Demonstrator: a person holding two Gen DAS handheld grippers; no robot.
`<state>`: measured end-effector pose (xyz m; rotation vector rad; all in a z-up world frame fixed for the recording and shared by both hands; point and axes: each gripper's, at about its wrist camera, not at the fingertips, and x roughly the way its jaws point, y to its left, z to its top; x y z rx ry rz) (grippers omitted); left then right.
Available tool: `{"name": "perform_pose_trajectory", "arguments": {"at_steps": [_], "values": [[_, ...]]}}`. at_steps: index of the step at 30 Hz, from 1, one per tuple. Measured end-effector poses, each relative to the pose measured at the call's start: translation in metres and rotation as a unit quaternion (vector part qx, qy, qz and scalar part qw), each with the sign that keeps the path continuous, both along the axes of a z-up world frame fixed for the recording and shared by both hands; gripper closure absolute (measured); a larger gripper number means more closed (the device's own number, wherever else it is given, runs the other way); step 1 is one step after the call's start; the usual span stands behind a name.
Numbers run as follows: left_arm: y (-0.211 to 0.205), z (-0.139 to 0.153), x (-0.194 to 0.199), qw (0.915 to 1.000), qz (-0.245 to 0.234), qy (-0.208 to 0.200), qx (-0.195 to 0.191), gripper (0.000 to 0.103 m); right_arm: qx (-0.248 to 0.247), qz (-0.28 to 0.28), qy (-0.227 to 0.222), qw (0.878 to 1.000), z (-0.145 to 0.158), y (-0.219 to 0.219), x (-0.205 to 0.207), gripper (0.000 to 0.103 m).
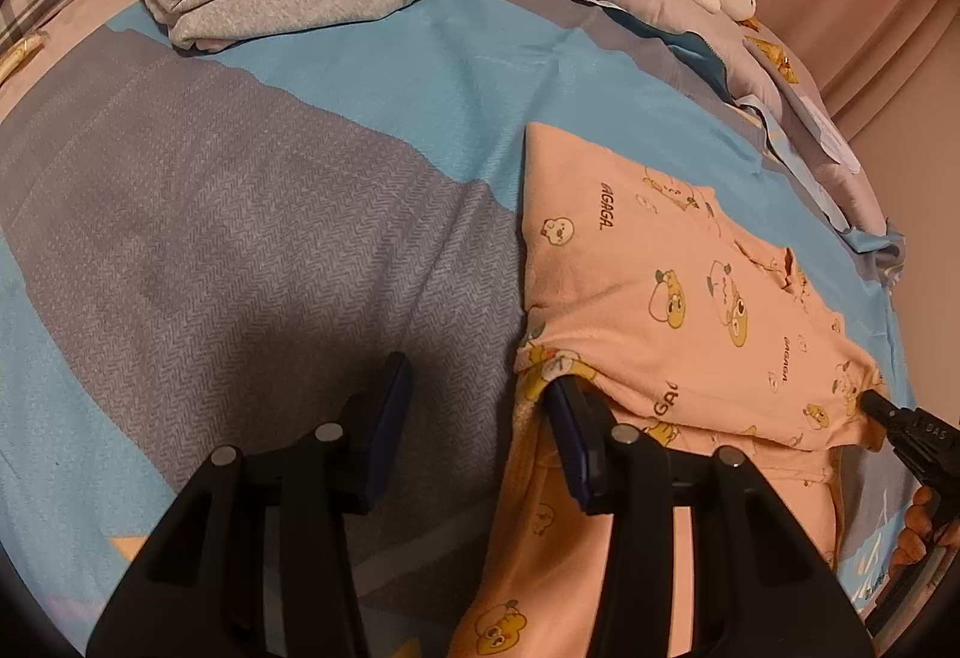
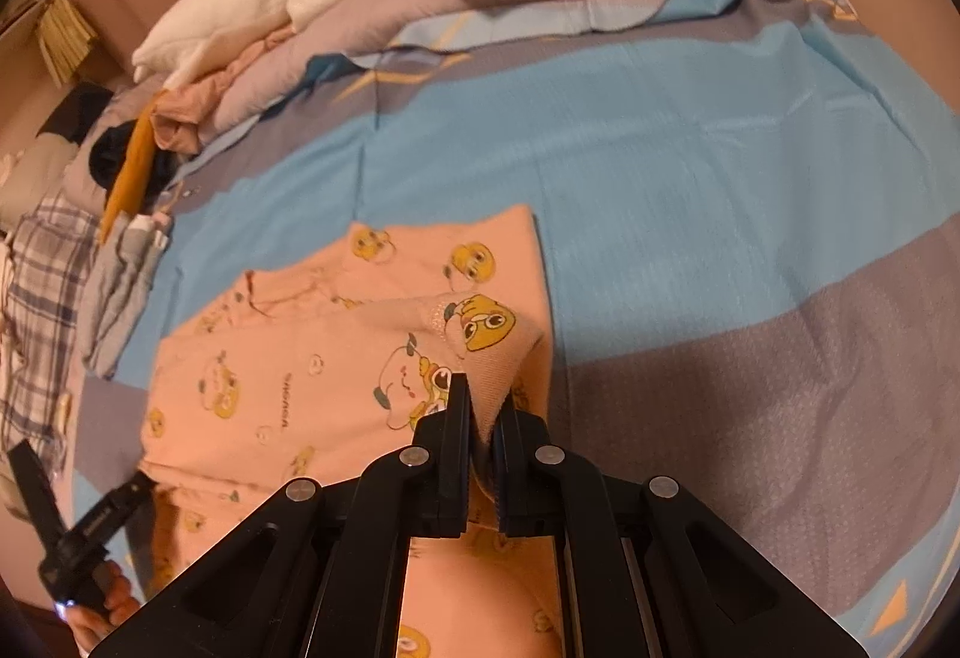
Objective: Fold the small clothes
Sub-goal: 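Carry the hem over the body toward the collar with the right gripper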
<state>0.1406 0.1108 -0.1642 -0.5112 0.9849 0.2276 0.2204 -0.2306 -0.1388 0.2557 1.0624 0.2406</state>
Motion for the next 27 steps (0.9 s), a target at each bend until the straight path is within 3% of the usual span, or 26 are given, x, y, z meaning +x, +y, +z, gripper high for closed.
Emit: {"name": "perform_pose_trajectory", "arguments": {"at_steps": [8, 19, 23, 27], "values": [[0.002, -0.001, 0.0, 1.0, 0.001, 0.002, -0.007, 0.056, -0.003, -0.009, 0.017, 1.0, -0.018, -0.006, 0.001, 0.096], [0.002, -0.001, 0.0, 1.0, 0.001, 0.002, -0.007, 0.056, 0.011, -0.037, -0.001, 0.999, -0.006, -0.027, -0.016, 0.096], [0.002, -0.001, 0.0, 1.0, 0.001, 0.002, -0.006, 0.056, 0.02, -0.026, 0.005, 0.999, -0.012, -0.024, -0.025, 0.075], [0.002, -0.001, 0.0, 1.0, 0.001, 0.001, -0.007, 0.056, 0.026, -0.02, 0.014, 0.999, -0.02, -0.018, -0.026, 0.074]]}}
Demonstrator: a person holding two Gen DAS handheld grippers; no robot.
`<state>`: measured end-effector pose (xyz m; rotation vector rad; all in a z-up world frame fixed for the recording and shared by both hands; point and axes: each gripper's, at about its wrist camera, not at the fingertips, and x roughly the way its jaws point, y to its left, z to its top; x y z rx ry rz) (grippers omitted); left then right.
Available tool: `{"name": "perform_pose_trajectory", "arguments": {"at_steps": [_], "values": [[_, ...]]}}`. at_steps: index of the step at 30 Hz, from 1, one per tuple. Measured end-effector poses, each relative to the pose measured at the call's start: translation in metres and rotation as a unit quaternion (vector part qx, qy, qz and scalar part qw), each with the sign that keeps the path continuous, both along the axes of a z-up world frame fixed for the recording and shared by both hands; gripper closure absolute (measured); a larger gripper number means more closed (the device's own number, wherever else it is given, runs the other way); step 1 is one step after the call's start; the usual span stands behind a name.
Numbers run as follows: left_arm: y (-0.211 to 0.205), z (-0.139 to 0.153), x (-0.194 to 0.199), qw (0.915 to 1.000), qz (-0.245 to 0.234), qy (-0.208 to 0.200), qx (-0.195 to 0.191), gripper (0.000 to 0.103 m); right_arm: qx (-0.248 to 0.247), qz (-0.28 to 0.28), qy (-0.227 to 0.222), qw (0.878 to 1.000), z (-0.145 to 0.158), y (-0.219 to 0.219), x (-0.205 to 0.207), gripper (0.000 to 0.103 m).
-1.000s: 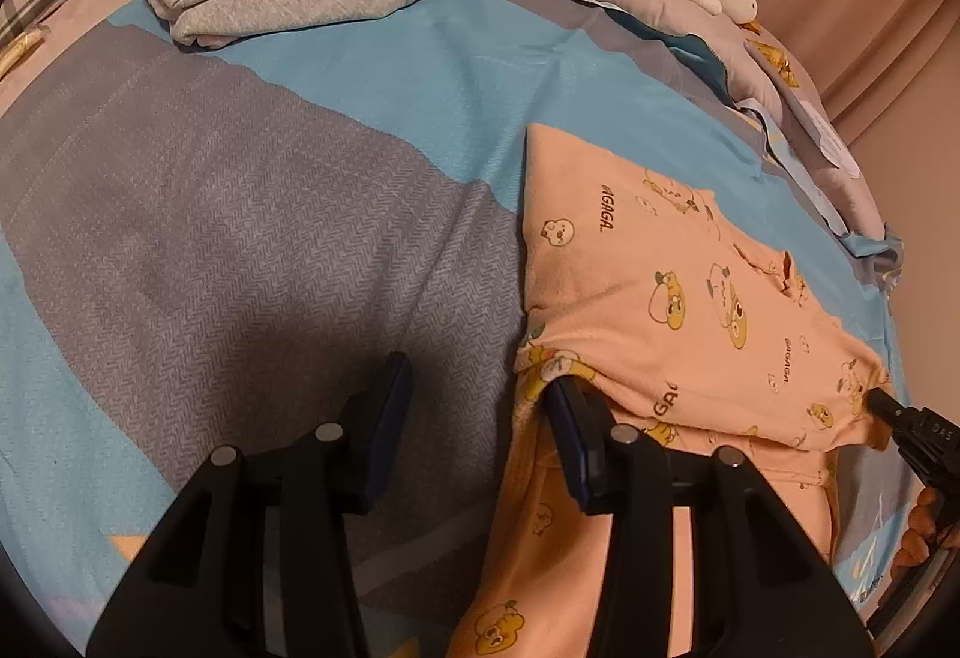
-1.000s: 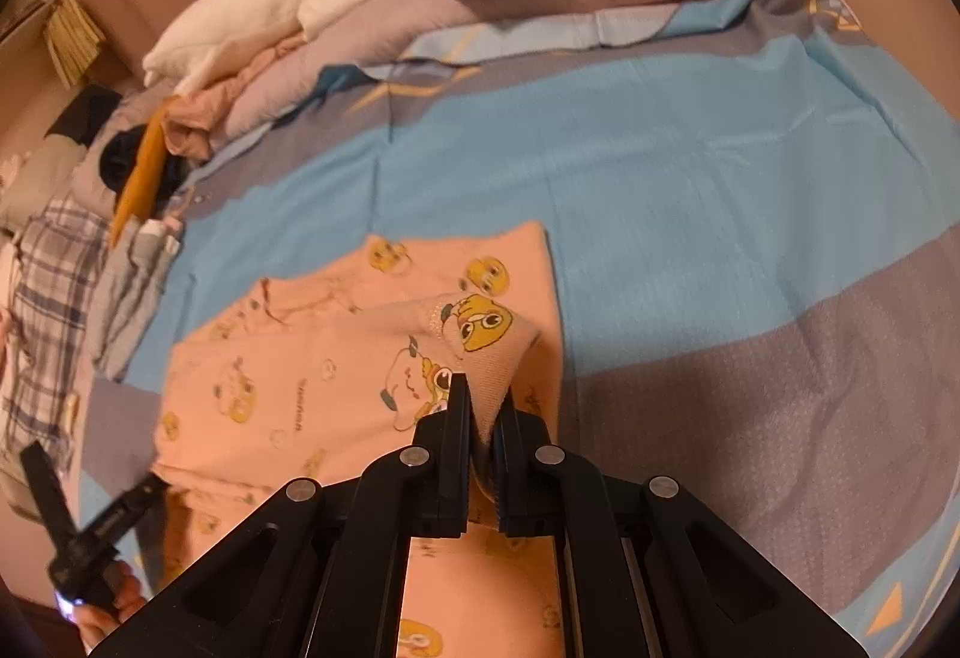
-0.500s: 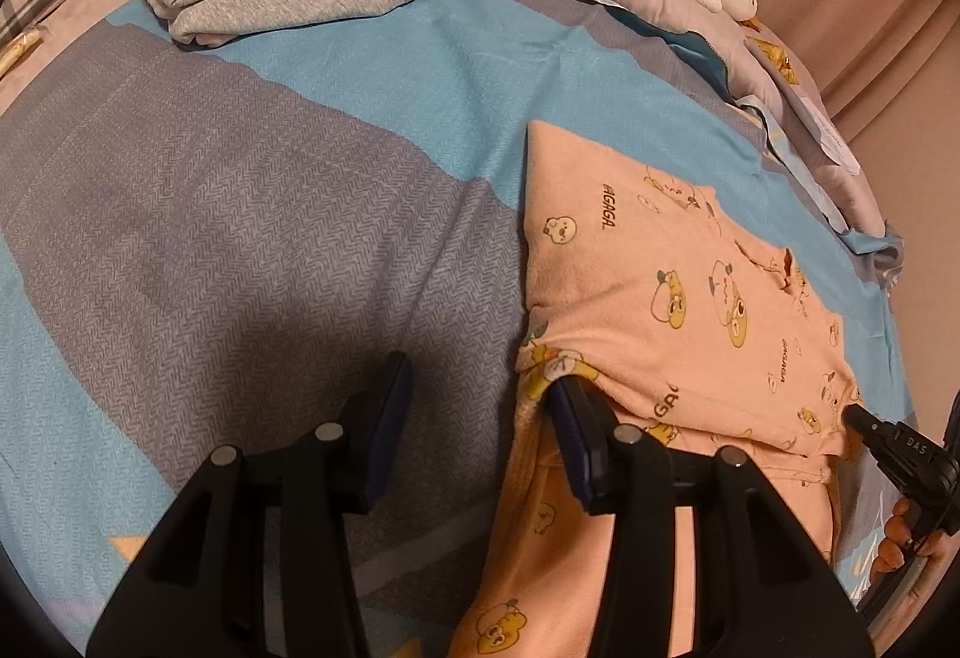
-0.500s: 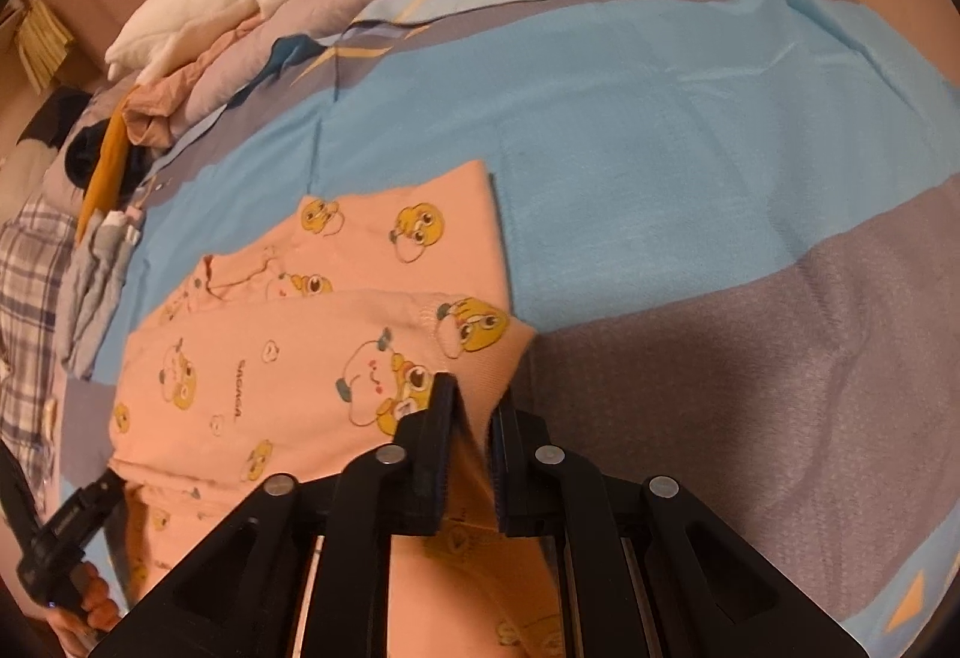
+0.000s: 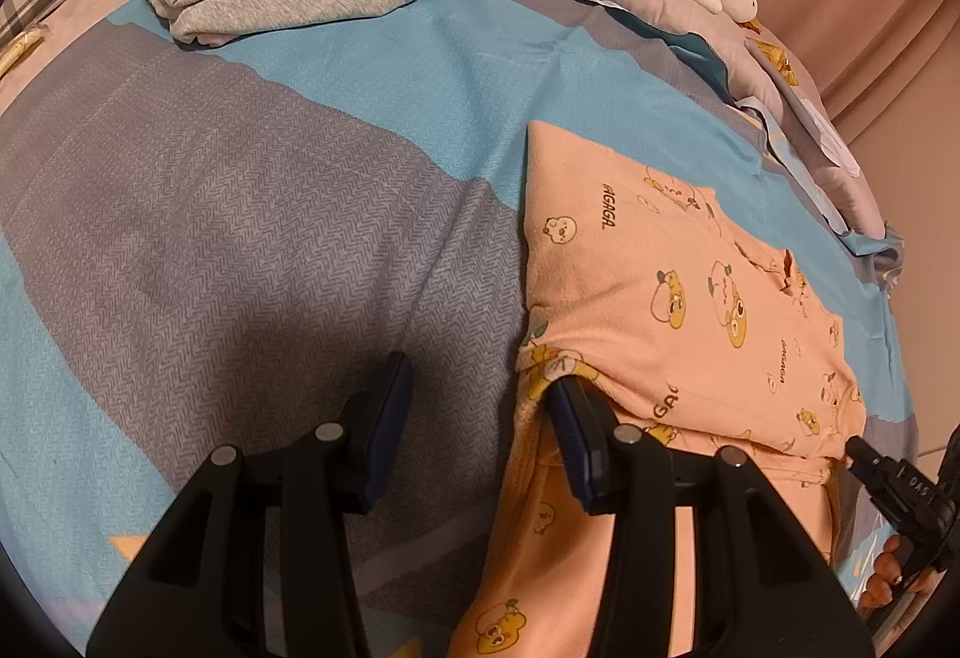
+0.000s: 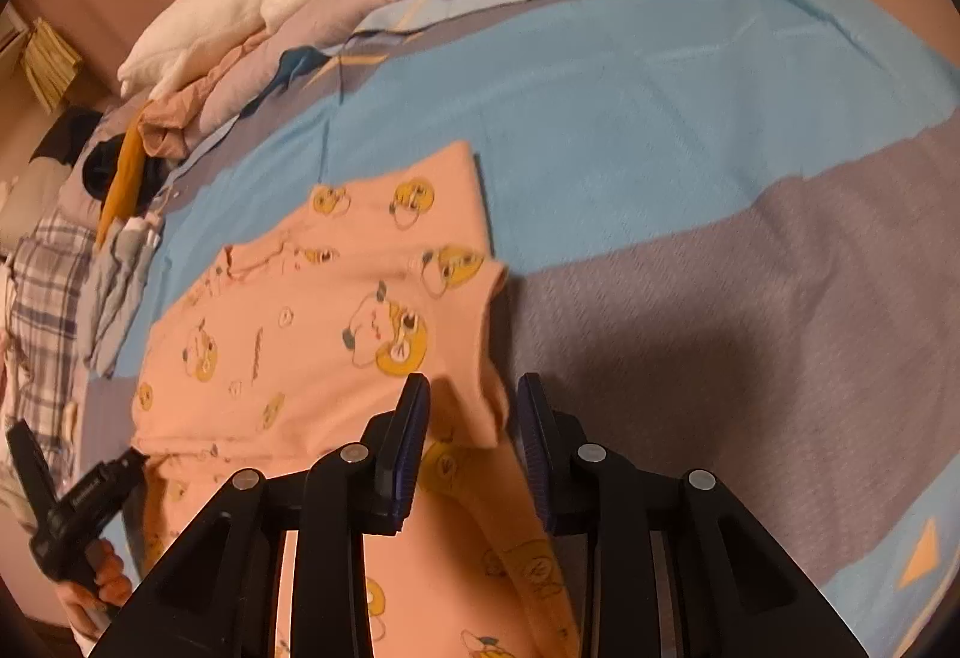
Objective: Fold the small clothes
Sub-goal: 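Carry the hem over the body toward the collar with the right gripper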
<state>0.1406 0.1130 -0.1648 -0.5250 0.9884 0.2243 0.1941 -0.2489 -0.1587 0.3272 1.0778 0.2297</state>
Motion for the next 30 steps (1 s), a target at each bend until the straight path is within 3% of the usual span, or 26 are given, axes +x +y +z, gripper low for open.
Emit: {"name": "perform_pose_trajectory", "arguments": {"at_steps": [3, 7, 14, 22, 30], "values": [[0.001, 0.0, 0.0, 1.0, 0.0, -0.001, -0.001, 0.057, -0.004, -0.002, 0.005, 1.0, -0.005, 0.003, 0.002, 0.075], [0.001, 0.0, 0.0, 1.0, 0.001, -0.001, -0.005, 0.057, -0.007, -0.002, -0.004, 1.0, -0.001, 0.001, -0.001, 0.096], [0.001, 0.0, 0.001, 1.0, 0.002, -0.001, -0.008, 0.057, 0.001, -0.003, -0.032, 0.999, 0.015, -0.006, -0.008, 0.097], [0.0, 0.0, 0.0, 1.0, 0.001, 0.001, -0.006, 0.056, -0.011, -0.011, 0.0, 1.0, -0.009, -0.004, -0.004, 0.097], [-0.001, 0.0, 0.0, 1.0, -0.001, 0.006, -0.004, 0.056, -0.021, -0.011, 0.002, 1.0, -0.012, -0.001, -0.003, 0.097]]}}
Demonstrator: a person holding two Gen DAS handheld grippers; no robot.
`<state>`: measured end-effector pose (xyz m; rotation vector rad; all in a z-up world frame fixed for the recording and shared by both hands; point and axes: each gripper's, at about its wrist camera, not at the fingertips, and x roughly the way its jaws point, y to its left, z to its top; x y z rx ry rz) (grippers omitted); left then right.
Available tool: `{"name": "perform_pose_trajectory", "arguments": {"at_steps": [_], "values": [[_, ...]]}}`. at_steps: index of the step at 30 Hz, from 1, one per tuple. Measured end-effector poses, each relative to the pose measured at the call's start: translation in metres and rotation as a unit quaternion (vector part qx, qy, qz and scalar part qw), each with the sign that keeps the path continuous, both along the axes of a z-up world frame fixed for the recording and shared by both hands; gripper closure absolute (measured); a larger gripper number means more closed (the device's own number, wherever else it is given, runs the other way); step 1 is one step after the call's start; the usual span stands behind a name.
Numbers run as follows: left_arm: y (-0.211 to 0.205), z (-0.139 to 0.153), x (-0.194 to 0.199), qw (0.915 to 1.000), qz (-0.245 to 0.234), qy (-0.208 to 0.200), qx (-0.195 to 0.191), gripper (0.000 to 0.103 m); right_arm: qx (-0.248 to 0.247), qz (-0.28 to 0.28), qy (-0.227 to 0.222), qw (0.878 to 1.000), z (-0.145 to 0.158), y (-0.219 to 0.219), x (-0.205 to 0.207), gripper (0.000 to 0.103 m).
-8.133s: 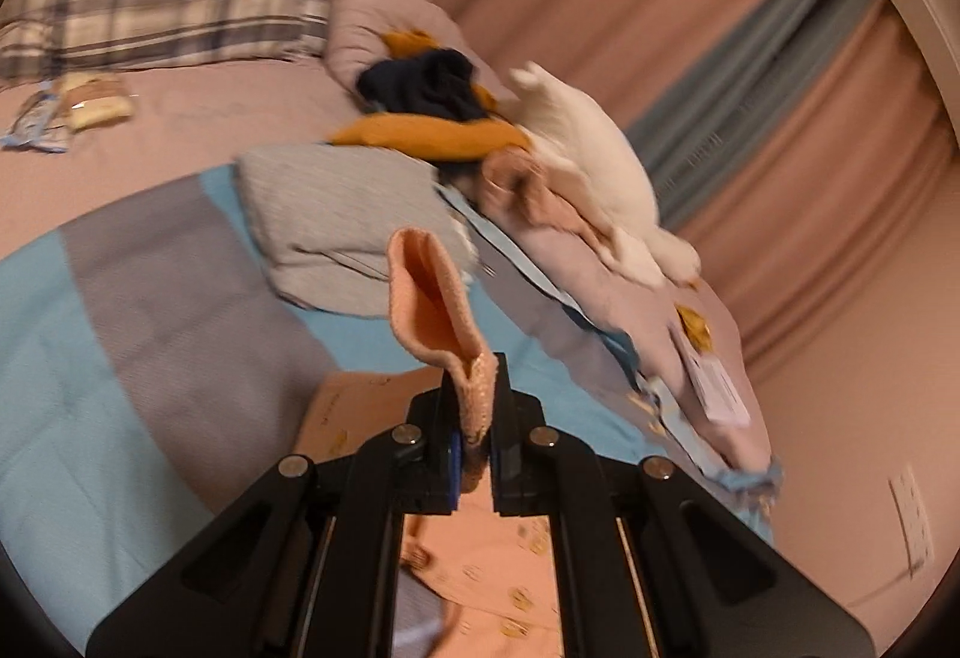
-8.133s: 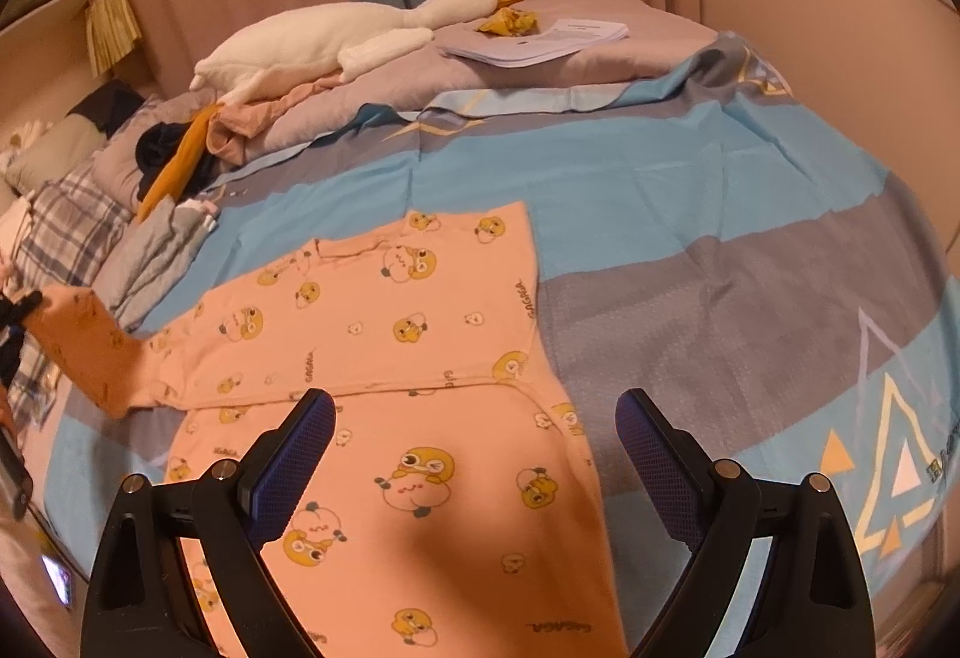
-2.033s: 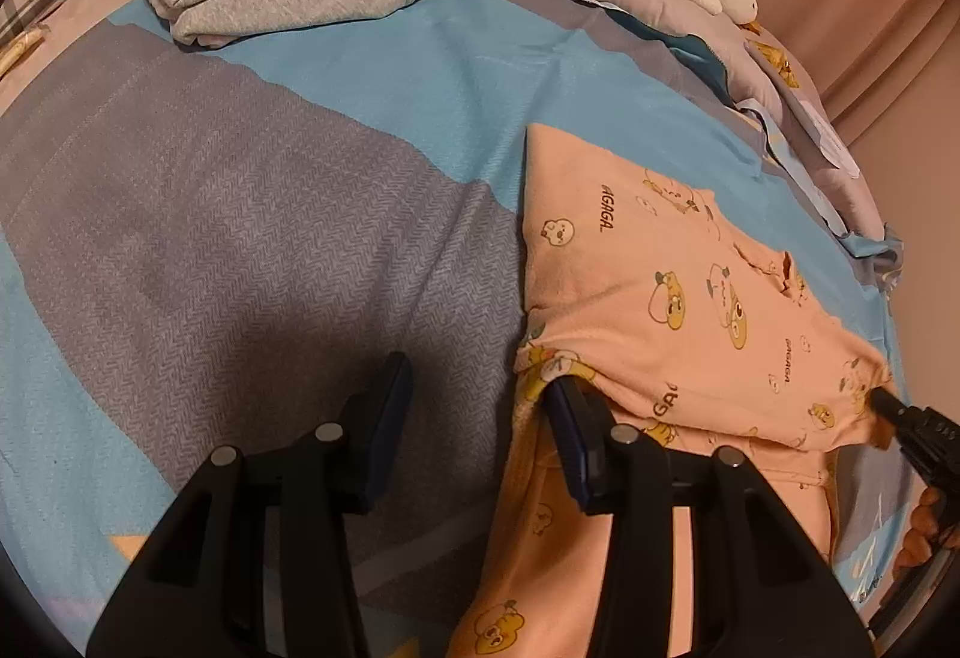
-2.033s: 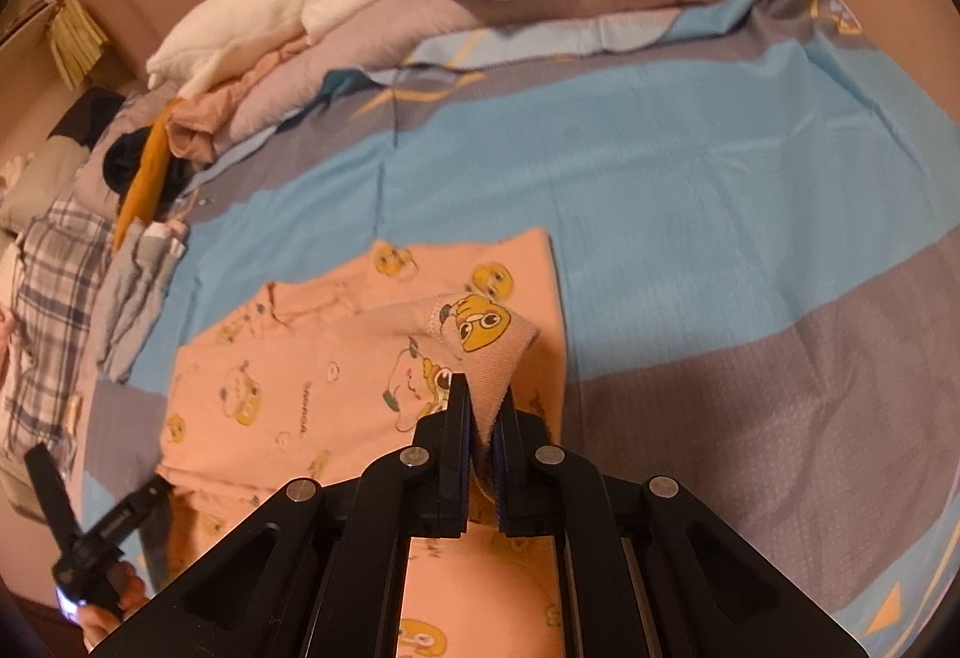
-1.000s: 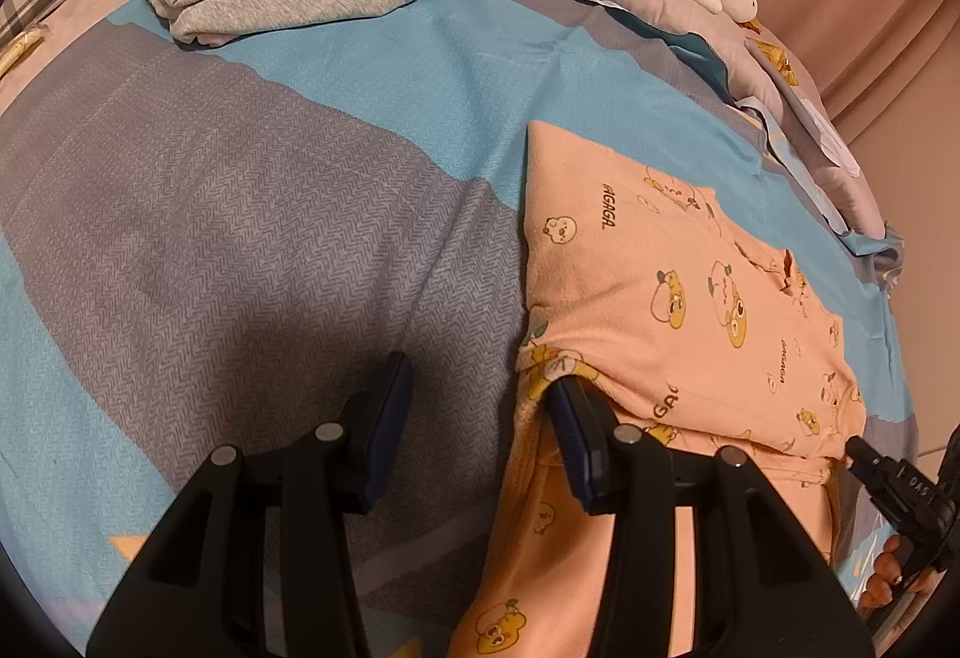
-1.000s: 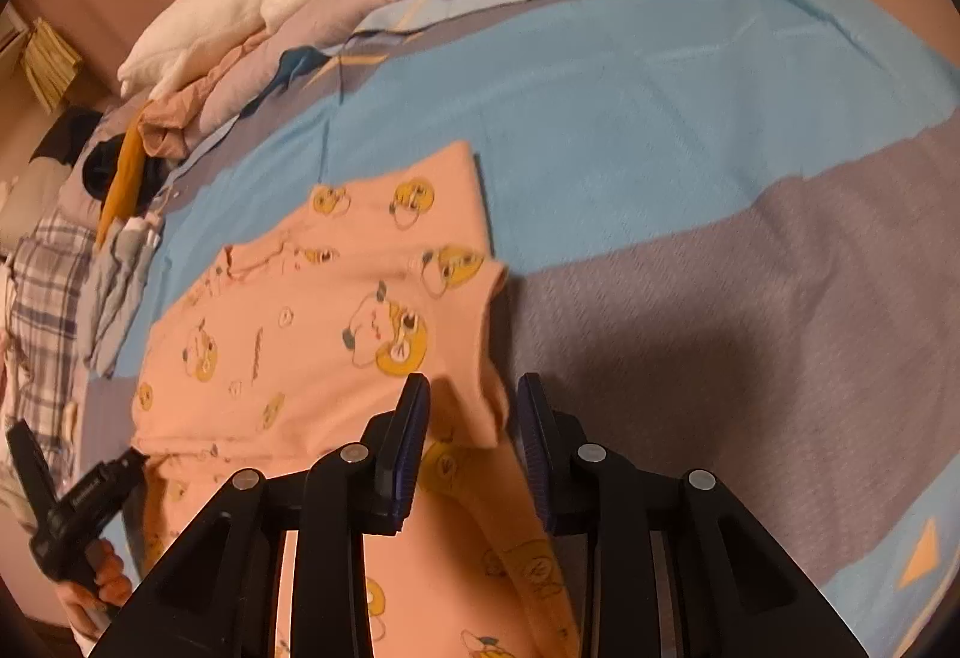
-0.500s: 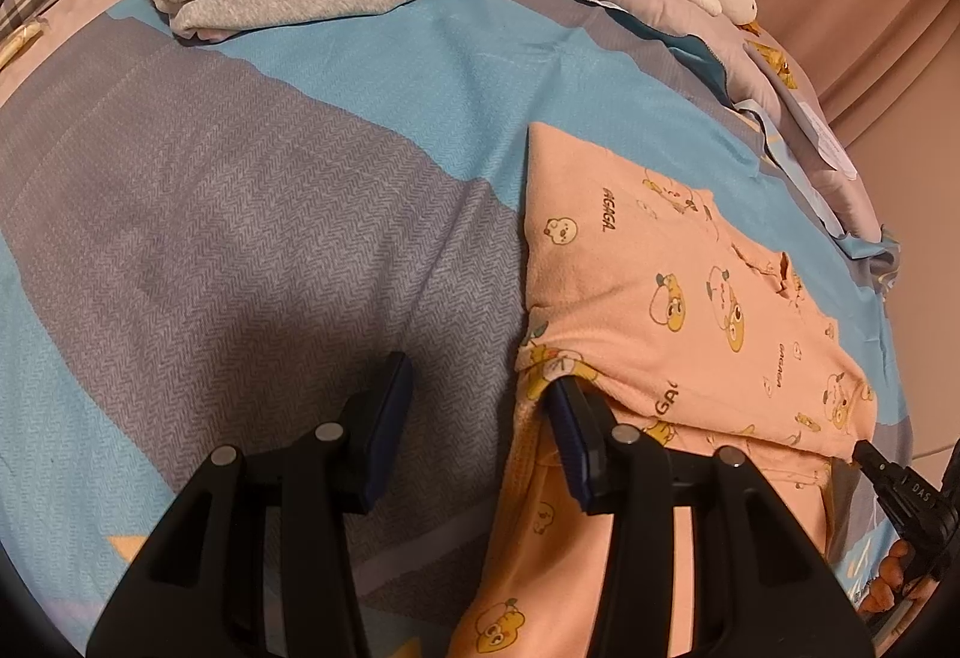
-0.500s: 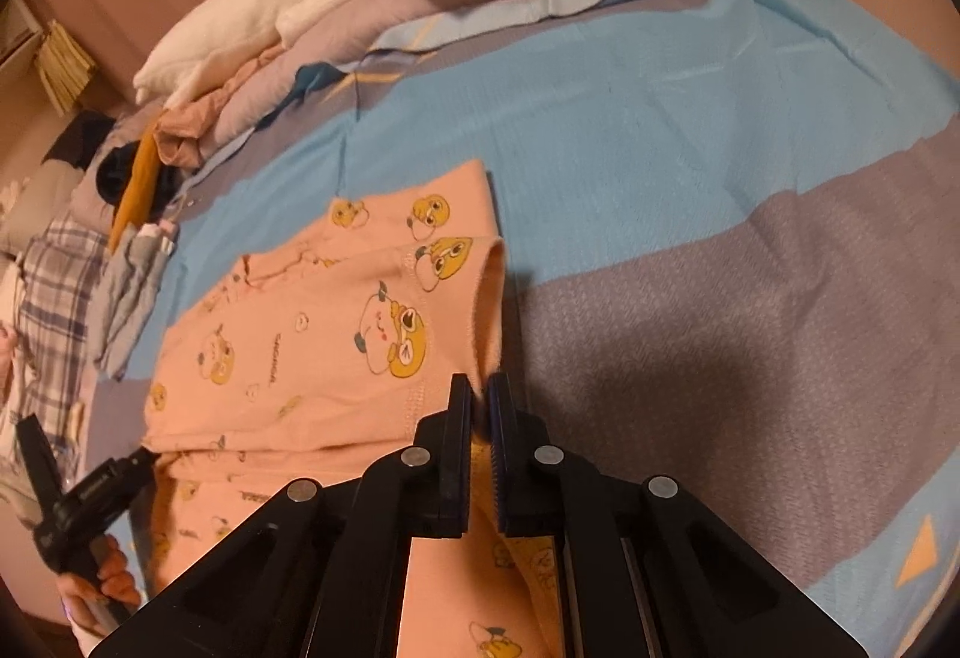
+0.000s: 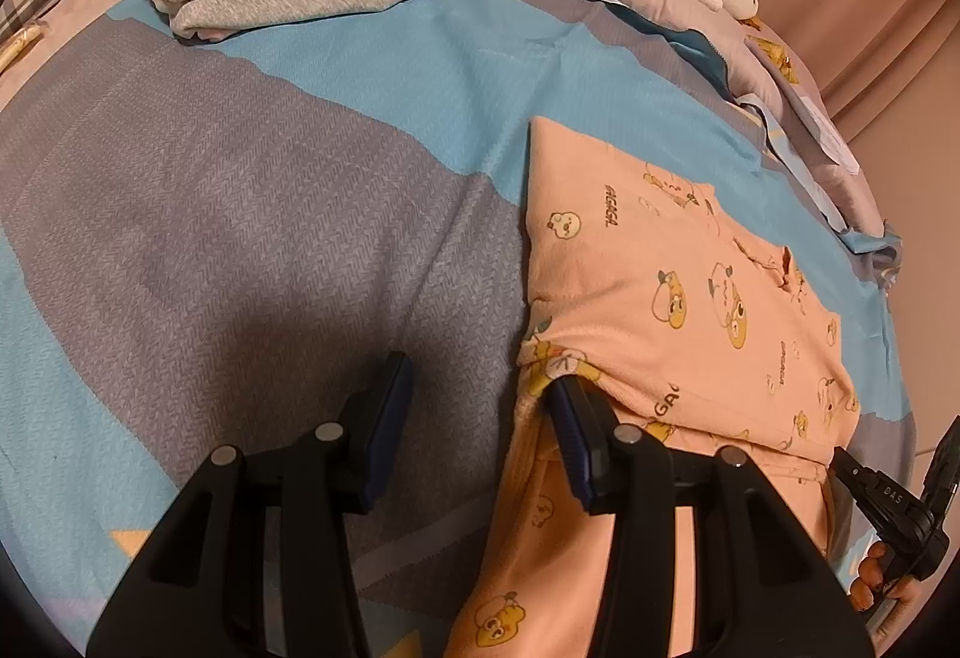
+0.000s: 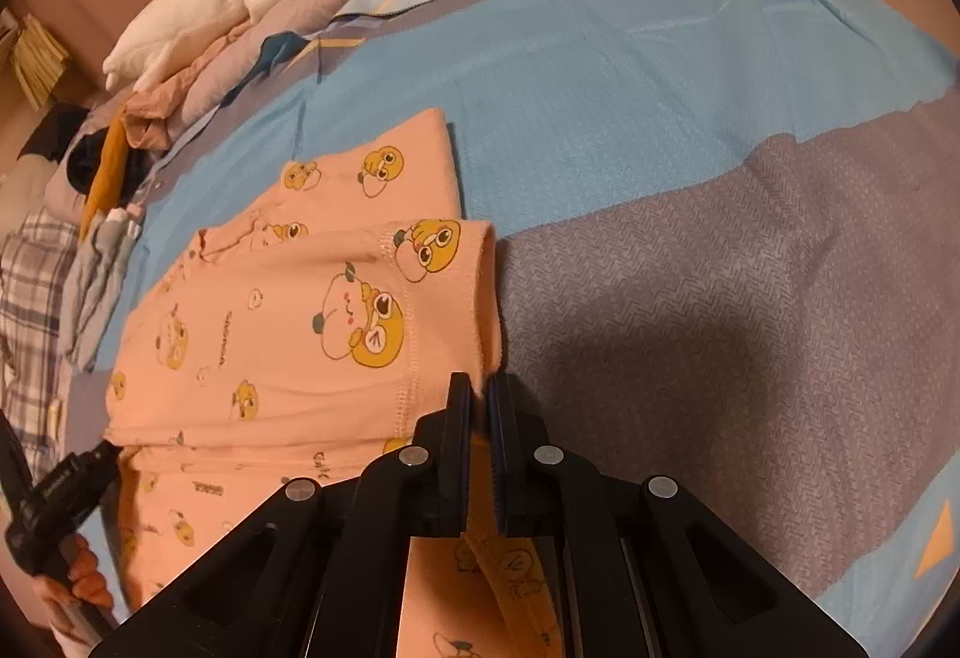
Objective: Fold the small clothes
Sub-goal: 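Carry the hem over the body toward the collar with the right gripper, then open the right gripper and lift it off the folded garment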
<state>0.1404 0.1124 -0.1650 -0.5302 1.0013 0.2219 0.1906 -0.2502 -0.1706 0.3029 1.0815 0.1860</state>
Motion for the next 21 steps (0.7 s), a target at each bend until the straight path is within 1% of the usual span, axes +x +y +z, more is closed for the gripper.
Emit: {"name": "perform_pose_trajectory", "arguments": {"at_steps": [7, 11, 12, 13, 14, 16, 17, 18, 20, 21], "values": [[0.0, 0.005, -0.009, 0.9999, -0.004, 0.004, -0.009, 0.058, -0.021, -0.005, -0.01, 1.0, 0.005, -0.001, -0.004, 0.097], [-0.001, 0.015, -0.022, 0.9993, -0.013, 0.0, -0.034, 0.056, -0.028, -0.004, -0.02, 0.999, 0.015, -0.004, -0.012, 0.097], [-0.003, 0.02, -0.026, 0.9991, -0.018, -0.005, -0.038, 0.052, -0.028, -0.004, -0.025, 0.999, 0.019, -0.005, -0.015, 0.097], [-0.005, 0.026, -0.032, 0.9989, -0.025, -0.012, -0.039, 0.044, -0.03, -0.001, -0.034, 0.999, 0.026, -0.008, -0.02, 0.097], [-0.007, 0.033, -0.039, 0.9986, -0.03, -0.02, -0.038, 0.04, -0.033, 0.003, -0.044, 0.998, 0.032, -0.009, -0.026, 0.097], [-0.012, 0.043, -0.05, 0.9979, -0.041, -0.034, -0.037, 0.031, -0.037, 0.014, -0.068, 0.997, 0.047, -0.012, -0.039, 0.09], [-0.016, 0.051, -0.059, 0.9972, -0.049, -0.042, -0.039, 0.029, -0.037, 0.02, -0.081, 0.996, 0.055, -0.015, -0.047, 0.079], [-0.019, 0.054, -0.065, 0.9965, -0.054, -0.047, -0.042, 0.025, -0.035, 0.024, -0.092, 0.995, 0.061, -0.018, -0.055, 0.064], [-0.025, 0.06, -0.078, 0.9948, -0.068, -0.055, -0.052, 0.021, -0.032, 0.031, -0.11, 0.993, 0.072, -0.023, -0.07, 0.053], [-0.029, 0.061, -0.085, 0.9936, -0.079, -0.056, -0.058, 0.02, -0.032, 0.036, -0.117, 0.992, 0.076, -0.025, -0.078, 0.053]]}}
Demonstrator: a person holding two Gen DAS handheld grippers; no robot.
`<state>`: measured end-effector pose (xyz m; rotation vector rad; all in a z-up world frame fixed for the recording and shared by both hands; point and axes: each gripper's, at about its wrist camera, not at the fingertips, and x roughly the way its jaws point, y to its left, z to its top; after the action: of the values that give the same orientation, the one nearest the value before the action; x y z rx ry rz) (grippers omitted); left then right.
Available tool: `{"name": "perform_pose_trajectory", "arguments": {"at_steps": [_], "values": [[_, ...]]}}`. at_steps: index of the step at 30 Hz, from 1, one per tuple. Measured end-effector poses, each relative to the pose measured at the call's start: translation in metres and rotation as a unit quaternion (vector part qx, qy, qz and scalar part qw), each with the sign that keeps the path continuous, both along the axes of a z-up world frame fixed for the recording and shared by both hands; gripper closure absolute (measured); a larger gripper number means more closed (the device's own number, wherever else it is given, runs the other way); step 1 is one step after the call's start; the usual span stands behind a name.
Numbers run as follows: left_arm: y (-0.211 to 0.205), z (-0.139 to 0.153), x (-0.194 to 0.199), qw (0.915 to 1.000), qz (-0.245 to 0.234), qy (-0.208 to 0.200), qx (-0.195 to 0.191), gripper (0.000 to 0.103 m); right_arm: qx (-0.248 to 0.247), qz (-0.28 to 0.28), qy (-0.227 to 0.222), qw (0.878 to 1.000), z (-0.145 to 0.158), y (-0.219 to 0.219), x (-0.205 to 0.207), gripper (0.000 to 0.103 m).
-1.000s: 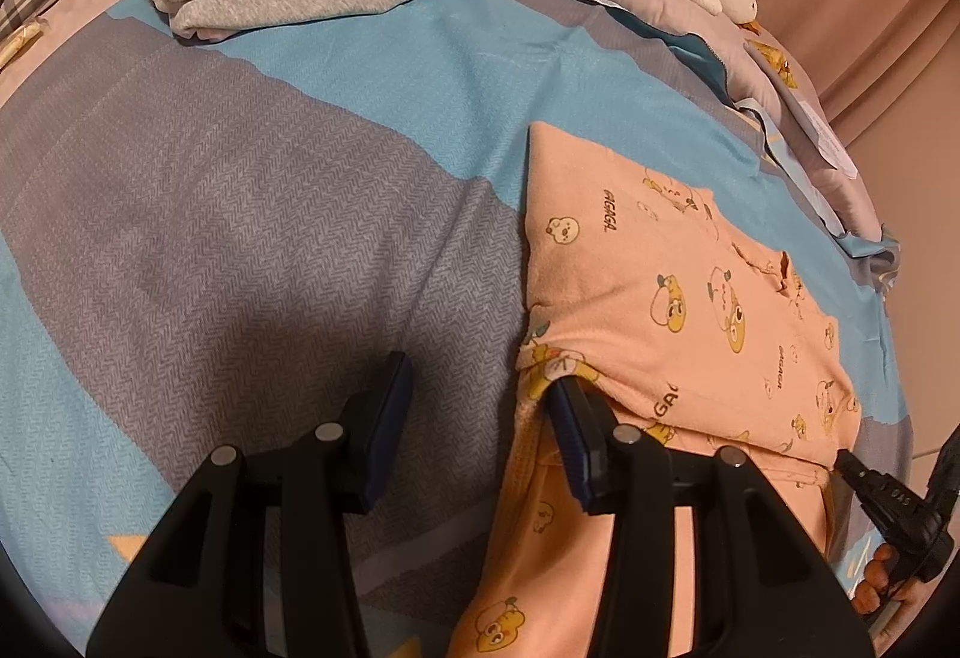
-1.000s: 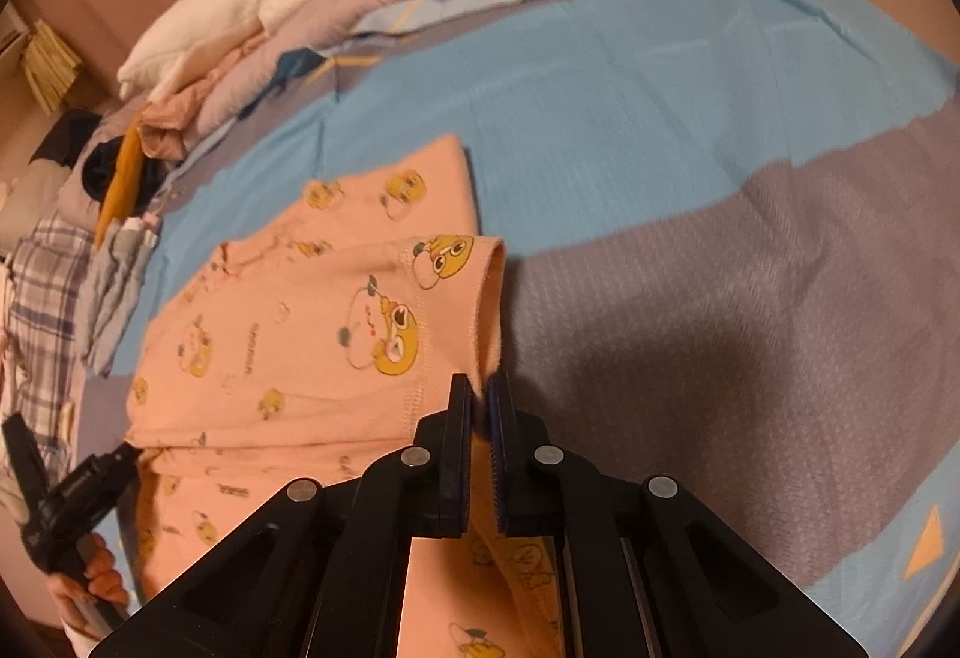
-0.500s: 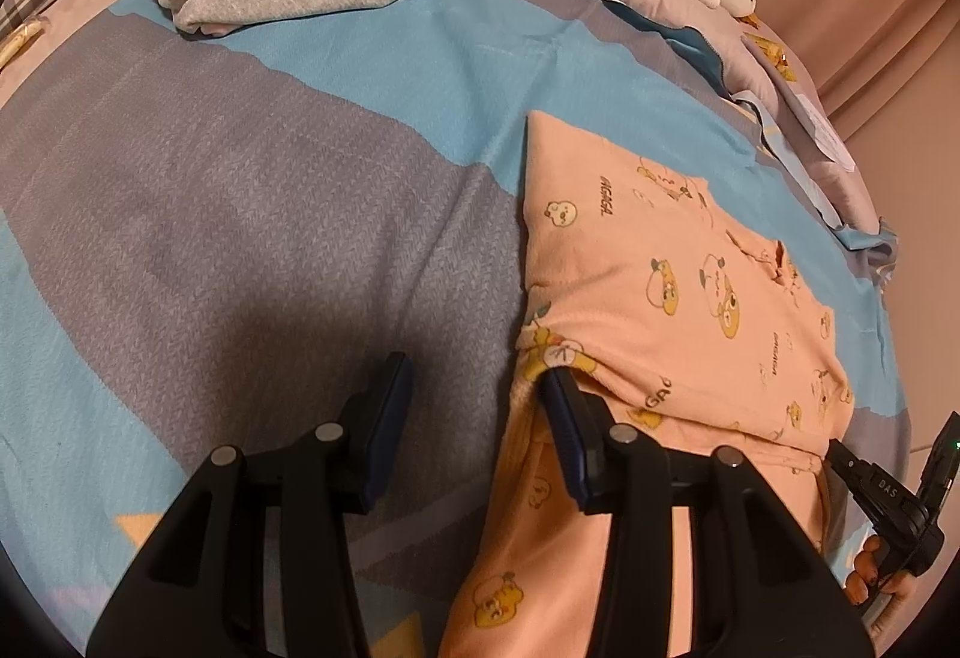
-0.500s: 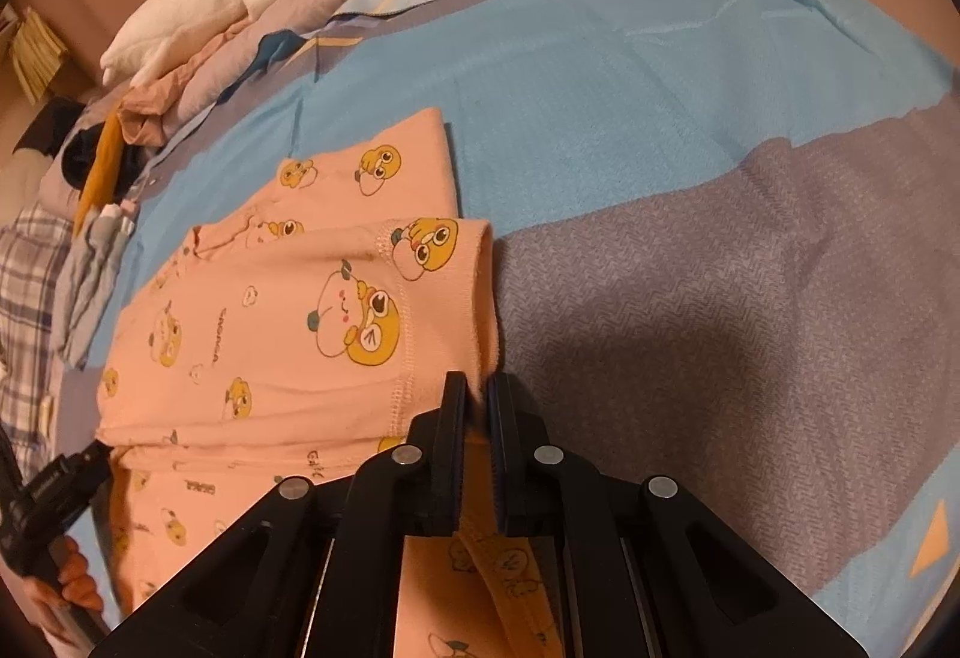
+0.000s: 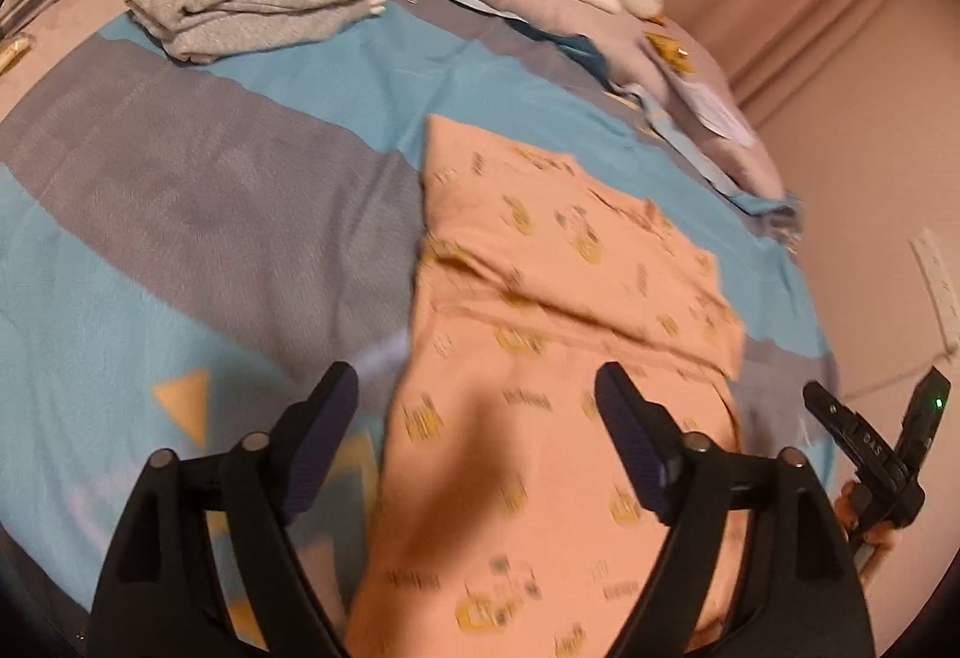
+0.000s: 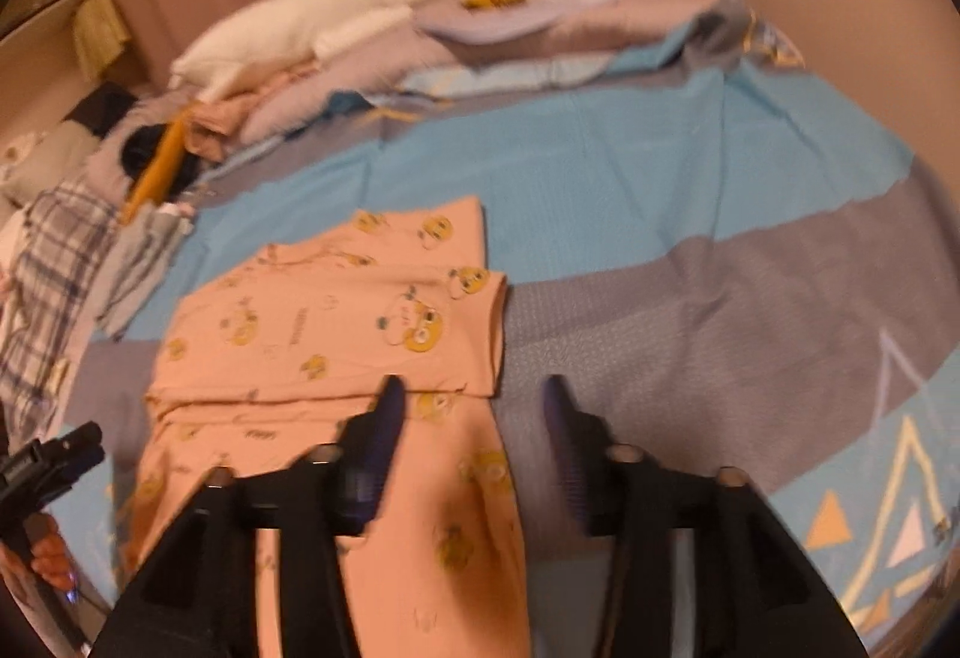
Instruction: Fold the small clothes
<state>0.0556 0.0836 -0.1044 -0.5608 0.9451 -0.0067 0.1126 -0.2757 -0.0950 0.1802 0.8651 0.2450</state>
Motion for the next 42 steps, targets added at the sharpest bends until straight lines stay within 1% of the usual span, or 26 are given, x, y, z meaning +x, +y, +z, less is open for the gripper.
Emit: {"name": "perform_pose_trajectory", "arguments": {"at_steps": [1, 2, 3, 5, 8, 14, 18, 22, 23, 28, 32, 34, 39, 41, 42], "values": [[-0.004, 0.0, -0.007, 0.9999, -0.01, 0.002, -0.005, 0.019, 0.0, 0.003, -0.005, 1.0, 0.002, -0.001, -0.006, 0.052], [-0.005, -0.001, -0.012, 0.9998, -0.018, 0.005, -0.007, 0.019, 0.001, 0.005, -0.008, 1.0, 0.004, -0.004, -0.012, 0.05], [-0.008, -0.003, -0.018, 0.9995, -0.027, 0.008, -0.01, 0.019, 0.002, 0.006, -0.011, 1.0, 0.004, -0.008, -0.021, 0.045], [-0.012, -0.008, -0.029, 0.9992, -0.034, 0.014, -0.013, 0.019, 0.006, 0.006, -0.008, 1.0, 0.001, -0.011, -0.032, 0.037], [-0.015, -0.016, -0.042, 0.9992, -0.033, 0.022, -0.012, 0.019, 0.005, 0.008, 0.008, 1.0, -0.012, -0.015, -0.049, 0.036], [-0.019, -0.036, -0.069, 0.9982, -0.037, 0.04, -0.024, 0.021, -0.002, 0.01, 0.054, 0.998, -0.045, -0.021, -0.086, 0.036], [-0.023, -0.045, -0.084, 0.9973, -0.048, 0.05, -0.023, 0.027, 0.006, 0.007, 0.071, 0.997, -0.055, -0.026, -0.109, 0.036], [-0.024, -0.052, -0.096, 0.9963, -0.049, 0.062, -0.035, 0.035, 0.005, 0.007, 0.088, 0.996, -0.065, -0.029, -0.127, 0.036], [-0.025, -0.052, -0.099, 0.9962, -0.05, 0.061, -0.036, 0.036, 0.004, 0.01, 0.092, 0.996, -0.067, -0.029, -0.131, 0.037], [-0.031, -0.055, -0.111, 0.9948, -0.062, 0.069, -0.042, 0.043, 0.013, 0.026, 0.118, 0.993, -0.079, -0.028, -0.144, 0.045], [-0.035, -0.057, -0.118, 0.993, -0.077, 0.079, -0.042, 0.049, -0.001, 0.036, 0.133, 0.99, -0.086, -0.024, -0.151, 0.05], [-0.036, -0.06, -0.121, 0.9916, -0.081, 0.087, -0.05, 0.053, 0.0, 0.041, 0.142, 0.989, -0.09, -0.022, -0.153, 0.051], [-0.039, -0.068, -0.128, 0.9886, -0.094, 0.104, -0.055, 0.057, -0.006, 0.049, 0.158, 0.986, -0.1, -0.02, -0.154, 0.056], [-0.04, -0.069, -0.129, 0.9887, -0.094, 0.104, -0.054, 0.06, 0.002, 0.052, 0.165, 0.985, -0.104, -0.02, -0.153, 0.057], [-0.039, -0.069, -0.129, 0.9886, -0.095, 0.105, -0.053, 0.064, 0.003, 0.055, 0.167, 0.984, -0.106, -0.019, -0.153, 0.057]]}}
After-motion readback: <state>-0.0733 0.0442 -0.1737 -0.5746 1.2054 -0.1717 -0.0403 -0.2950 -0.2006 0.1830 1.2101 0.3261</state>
